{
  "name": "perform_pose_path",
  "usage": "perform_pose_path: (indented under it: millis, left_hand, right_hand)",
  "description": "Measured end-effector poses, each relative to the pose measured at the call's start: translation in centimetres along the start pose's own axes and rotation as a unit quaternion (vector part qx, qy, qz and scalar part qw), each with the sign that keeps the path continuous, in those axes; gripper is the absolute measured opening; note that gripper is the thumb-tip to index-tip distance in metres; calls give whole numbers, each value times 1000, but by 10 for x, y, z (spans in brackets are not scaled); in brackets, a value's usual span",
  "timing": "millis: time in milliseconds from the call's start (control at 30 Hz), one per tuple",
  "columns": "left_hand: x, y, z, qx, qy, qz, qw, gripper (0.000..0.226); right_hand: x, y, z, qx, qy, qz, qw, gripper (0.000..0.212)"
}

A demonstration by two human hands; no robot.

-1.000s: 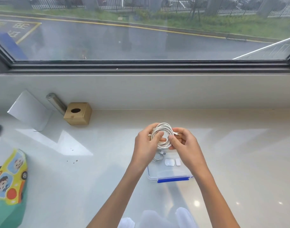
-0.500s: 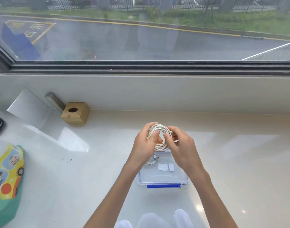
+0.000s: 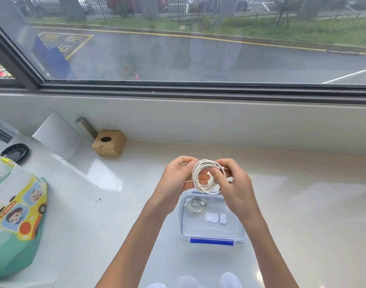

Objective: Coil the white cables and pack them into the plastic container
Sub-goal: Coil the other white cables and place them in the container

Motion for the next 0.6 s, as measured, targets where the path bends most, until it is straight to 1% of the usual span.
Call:
perform_pose_path:
  millis: [33,100,200,267,333,400,500,600]
  left_hand:
    - [-2,1,1,3,-2,12,1000,14]
    - [-6,3,4,-3,-16,35,999,15]
    - [-15,10,8,-48,-48,66,995,17]
    - [-18,18,10,-88,-58,45,993,18]
    - [-20,23,11,-116,-60,-3,991,17]
    - [-21,22,11,-111,-65,-28,991,18]
    - [-20,9,10,-71,-69,-70,993,23]
    - [-16,1,8,-53,-67,-120,989,27]
  right_hand:
    - [1,-1,0,1,4,-1,1000,6]
    - [3,-6,0,7,9,-6,1000,12]
    - [4,-8,1,9,8,12,1000,18]
    - [0,-3,3,-5,-15,61,998,17]
    - [-4,5,6,-34,-25,80,996,18]
    - [-3,10,5,-72,-20,63,995,18]
    - [4,11,-1,-143,-6,34,989,20]
    - [6,9,-6,-181,-1,73,981,22]
Point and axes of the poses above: each hand's wrist, its own z-axis towards the middle knuckle, its own y-axis out of the back of the hand, x = y × z, the point moved 9 cm from there along z, towards the middle knuckle, and after that the axes turned 12 degrees about -y, right-handed, at the moved point
